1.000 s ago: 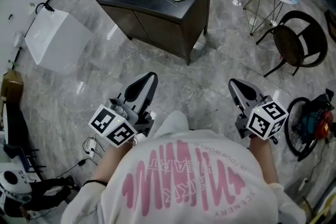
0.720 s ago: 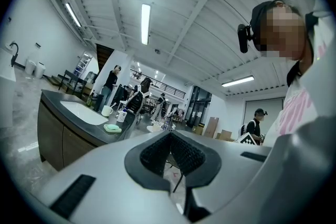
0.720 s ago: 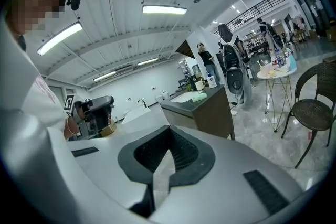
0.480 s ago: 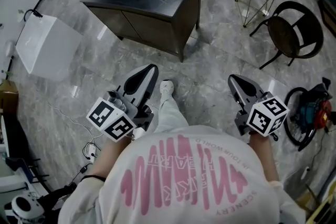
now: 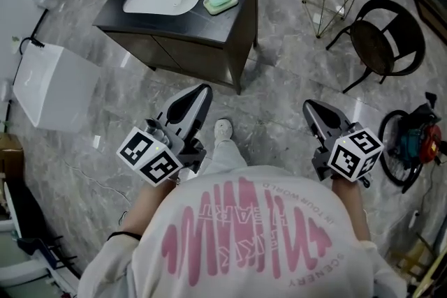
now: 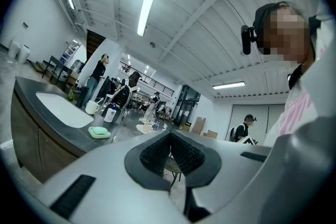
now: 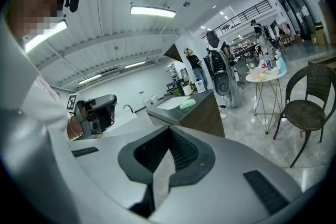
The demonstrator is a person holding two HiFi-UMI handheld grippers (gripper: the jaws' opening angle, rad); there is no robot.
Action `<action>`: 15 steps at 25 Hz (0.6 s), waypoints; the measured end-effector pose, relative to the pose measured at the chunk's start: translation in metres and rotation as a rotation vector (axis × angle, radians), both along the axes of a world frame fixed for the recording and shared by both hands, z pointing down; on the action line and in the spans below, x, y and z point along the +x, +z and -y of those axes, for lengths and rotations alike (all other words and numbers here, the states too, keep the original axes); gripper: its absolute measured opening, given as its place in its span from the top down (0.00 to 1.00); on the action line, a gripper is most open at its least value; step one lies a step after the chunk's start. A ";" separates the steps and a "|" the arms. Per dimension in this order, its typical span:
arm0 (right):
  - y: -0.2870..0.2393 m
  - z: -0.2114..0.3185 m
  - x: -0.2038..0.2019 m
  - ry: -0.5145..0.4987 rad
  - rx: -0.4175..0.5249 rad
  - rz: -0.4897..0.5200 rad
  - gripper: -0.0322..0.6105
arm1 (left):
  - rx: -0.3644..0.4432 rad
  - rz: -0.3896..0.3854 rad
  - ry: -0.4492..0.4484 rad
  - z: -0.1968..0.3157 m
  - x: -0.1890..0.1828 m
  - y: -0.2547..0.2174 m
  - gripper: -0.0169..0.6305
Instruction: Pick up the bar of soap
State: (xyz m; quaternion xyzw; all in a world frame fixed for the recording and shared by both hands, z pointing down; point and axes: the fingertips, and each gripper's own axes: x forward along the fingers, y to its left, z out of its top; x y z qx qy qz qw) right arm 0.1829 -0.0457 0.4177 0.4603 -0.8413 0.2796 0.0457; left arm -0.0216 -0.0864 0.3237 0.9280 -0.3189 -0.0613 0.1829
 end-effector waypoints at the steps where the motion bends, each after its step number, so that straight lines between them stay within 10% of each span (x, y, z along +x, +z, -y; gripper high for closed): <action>1: -0.002 0.007 -0.003 0.002 -0.001 -0.002 0.94 | -0.001 -0.008 0.002 0.010 -0.002 -0.003 0.96; 15: -0.009 0.123 -0.041 0.058 -0.017 -0.004 0.94 | -0.057 -0.018 0.052 0.135 -0.039 0.002 0.96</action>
